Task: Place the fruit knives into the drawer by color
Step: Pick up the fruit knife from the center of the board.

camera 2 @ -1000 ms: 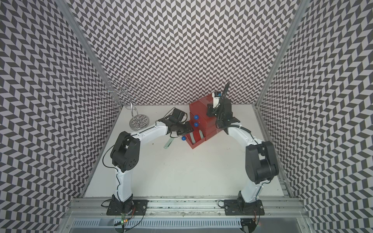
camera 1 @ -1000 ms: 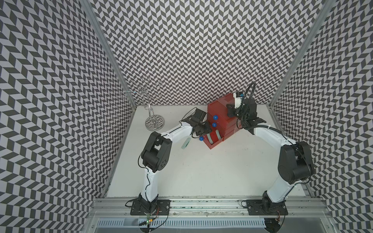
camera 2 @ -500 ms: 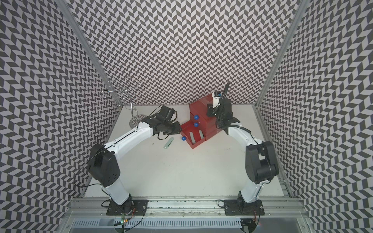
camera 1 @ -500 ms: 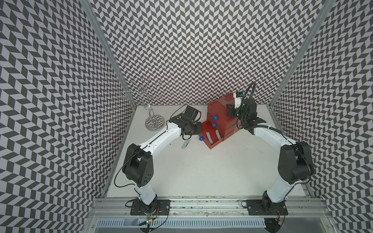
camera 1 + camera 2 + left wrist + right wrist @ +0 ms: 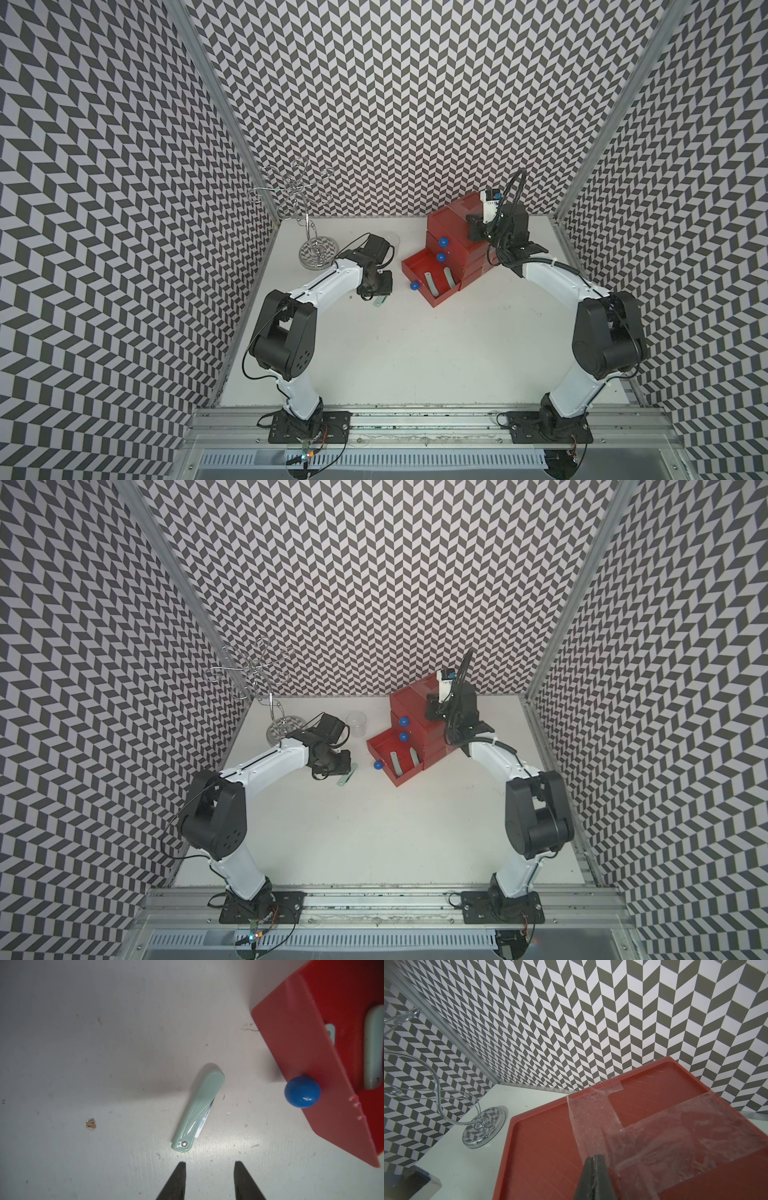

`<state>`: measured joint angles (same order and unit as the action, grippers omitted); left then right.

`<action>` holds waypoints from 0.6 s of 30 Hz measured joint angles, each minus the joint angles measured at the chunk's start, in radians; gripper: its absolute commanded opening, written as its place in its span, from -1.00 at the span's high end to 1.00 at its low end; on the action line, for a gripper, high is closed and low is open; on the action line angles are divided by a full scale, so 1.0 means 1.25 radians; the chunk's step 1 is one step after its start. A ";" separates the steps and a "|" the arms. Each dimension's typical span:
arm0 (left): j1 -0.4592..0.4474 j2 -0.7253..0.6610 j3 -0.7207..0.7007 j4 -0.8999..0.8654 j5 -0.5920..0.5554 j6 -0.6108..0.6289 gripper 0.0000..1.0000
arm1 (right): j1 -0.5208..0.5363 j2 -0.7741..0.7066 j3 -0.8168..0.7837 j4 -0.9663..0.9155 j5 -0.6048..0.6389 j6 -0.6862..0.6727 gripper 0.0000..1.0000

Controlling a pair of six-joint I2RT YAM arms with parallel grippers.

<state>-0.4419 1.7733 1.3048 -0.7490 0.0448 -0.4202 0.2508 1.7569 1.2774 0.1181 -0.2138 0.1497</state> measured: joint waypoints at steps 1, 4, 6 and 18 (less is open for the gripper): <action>0.002 0.010 0.000 0.001 0.000 0.005 0.11 | 0.000 0.000 0.000 0.000 0.000 0.000 1.00; 0.005 0.035 0.000 0.002 -0.002 0.025 0.08 | 0.000 0.000 0.000 0.000 0.000 0.000 1.00; 0.007 0.051 0.001 0.002 -0.008 0.040 0.07 | 0.000 0.000 0.000 0.000 0.000 0.000 1.00; 0.012 0.151 0.042 -0.001 -0.031 0.093 -0.01 | 0.000 0.000 0.000 0.000 0.000 0.000 1.00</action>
<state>-0.4267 1.9617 1.3567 -0.7502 0.0055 -0.3038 0.2508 1.7573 1.2774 0.1181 -0.2138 0.1497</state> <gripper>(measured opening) 0.501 0.047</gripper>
